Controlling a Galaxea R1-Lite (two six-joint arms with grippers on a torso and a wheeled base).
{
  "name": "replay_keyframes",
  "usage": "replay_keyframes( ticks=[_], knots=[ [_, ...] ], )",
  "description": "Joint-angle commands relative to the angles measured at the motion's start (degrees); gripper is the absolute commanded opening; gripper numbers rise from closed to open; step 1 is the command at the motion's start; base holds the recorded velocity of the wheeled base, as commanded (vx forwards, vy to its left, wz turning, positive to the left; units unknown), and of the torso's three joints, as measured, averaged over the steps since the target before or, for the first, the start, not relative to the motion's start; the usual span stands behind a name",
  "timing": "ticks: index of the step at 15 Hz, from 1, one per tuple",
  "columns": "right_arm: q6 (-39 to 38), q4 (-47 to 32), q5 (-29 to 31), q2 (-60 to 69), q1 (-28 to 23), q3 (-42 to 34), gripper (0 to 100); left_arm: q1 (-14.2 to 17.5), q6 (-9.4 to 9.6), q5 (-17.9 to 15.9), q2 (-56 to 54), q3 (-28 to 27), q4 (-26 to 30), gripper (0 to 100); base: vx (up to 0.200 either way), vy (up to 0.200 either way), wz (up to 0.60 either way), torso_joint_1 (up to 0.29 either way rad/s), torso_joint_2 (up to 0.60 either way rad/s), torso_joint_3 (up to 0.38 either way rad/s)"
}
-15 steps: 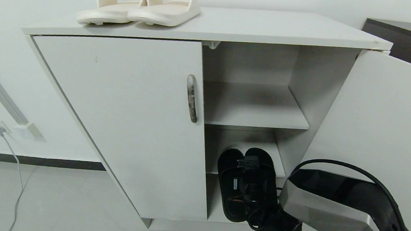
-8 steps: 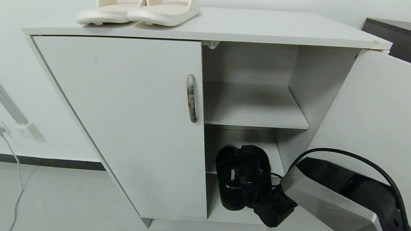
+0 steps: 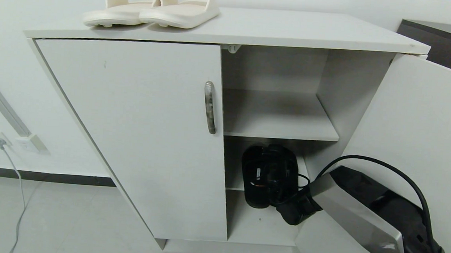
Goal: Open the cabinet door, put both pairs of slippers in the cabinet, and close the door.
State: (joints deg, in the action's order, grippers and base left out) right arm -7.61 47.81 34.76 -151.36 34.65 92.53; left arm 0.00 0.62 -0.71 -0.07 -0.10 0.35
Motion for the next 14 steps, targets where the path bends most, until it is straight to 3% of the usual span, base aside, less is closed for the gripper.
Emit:
replay_keyframes(
  ticks=[1, 5, 12, 13, 14],
  knots=[
    [1.6, 0.1, 0.0, -2.0, -0.9, 3.4, 0, 0.0, -0.01, 0.0, 0.1, 0.0, 0.0, 0, 0.0, 0.0, 0.0, 0.0, 0.0, 0.0],
    [5.1, -0.5, 2.3, -5.7, -1.9, 10.7, 0, 0.0, -0.09, 0.1, 0.1, 0.0, 0.0, 0, 0.0, 0.0, 0.0, 0.0, 0.0, 0.0],
    [4.6, -4.6, 2.2, -7.4, -2.4, 15.7, 0, 0.0, -0.09, 0.7, 0.1, 0.0, 0.0, 0, 0.0, 0.0, 0.0, 0.0, 0.0, 0.0],
    [4.6, -4.6, 2.2, -7.4, -2.4, 15.7, 100, 0.0, -0.18, 0.8, 0.1, 0.0, 0.0, 0, 0.0, 0.0, 0.0, 0.0, 0.0, 0.0],
    [4.6, -4.6, 2.2, -7.4, -2.4, 15.6, 100, 0.0, -0.18, 0.8, 0.1, 0.0, 0.0, 0, 0.0, 0.0, 0.0, 0.0, 0.0, 0.0]
  ],
)
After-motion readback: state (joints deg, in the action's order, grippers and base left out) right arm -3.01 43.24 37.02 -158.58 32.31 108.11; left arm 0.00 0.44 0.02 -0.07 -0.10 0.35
